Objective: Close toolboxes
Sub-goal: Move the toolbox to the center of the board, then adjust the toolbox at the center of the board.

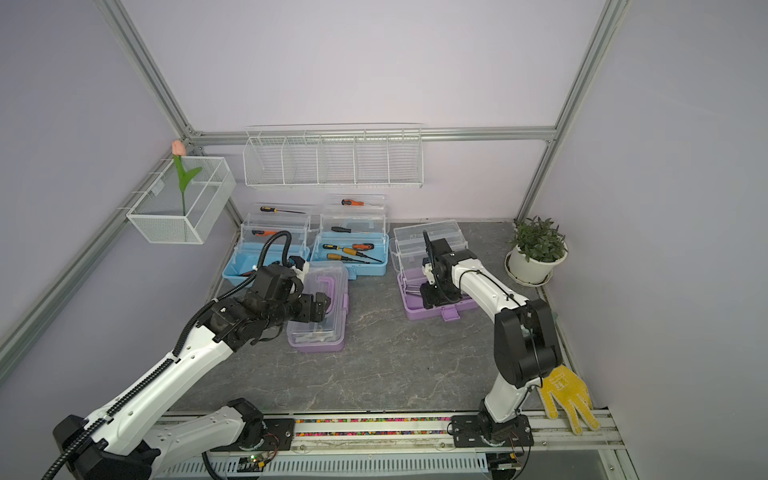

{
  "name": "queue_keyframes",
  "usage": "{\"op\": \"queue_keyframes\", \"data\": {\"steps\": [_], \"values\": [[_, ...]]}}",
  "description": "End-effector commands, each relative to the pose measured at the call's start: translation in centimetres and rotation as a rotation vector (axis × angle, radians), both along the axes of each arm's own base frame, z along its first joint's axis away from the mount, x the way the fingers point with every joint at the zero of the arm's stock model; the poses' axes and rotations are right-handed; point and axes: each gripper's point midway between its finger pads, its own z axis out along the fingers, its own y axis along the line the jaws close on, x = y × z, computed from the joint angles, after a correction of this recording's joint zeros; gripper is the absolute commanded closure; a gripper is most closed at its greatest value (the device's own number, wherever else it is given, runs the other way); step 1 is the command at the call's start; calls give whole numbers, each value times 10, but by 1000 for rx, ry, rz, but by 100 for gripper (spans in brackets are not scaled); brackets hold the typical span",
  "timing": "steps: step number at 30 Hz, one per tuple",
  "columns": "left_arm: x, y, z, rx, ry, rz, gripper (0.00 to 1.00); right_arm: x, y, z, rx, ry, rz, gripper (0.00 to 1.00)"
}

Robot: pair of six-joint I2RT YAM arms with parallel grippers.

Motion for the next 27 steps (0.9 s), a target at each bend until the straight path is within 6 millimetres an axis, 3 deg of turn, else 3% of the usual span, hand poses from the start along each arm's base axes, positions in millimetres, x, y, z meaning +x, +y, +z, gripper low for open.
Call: {"op": "queue_keyframes", "data": {"steps": [1, 4, 8, 18, 21, 22, 27], "values": [[-3, -6, 9, -48, -16, -11, 5, -31, -29, 25, -52, -23, -202, 32], [-3, -8, 17, -78, -48, -15, 5, -50, -33, 30, 25, -71, -372, 31], [-1, -14, 16, -102, -50, -27, 5, -61, -35, 15, 128, -121, -542, 33], [-5, -25, 10, -115, -34, -59, 5, -22, -9, 7, 284, -170, -651, 36], [-6, -24, 7, -111, -33, -55, 5, -18, -12, -6, 248, -154, -669, 35], [-7, -23, 6, -109, -32, -54, 5, -11, -11, 0, 247, -168, -669, 35], [-8, -21, 4, -99, -32, -57, 5, -11, -22, -13, 126, -136, -650, 36]]}}
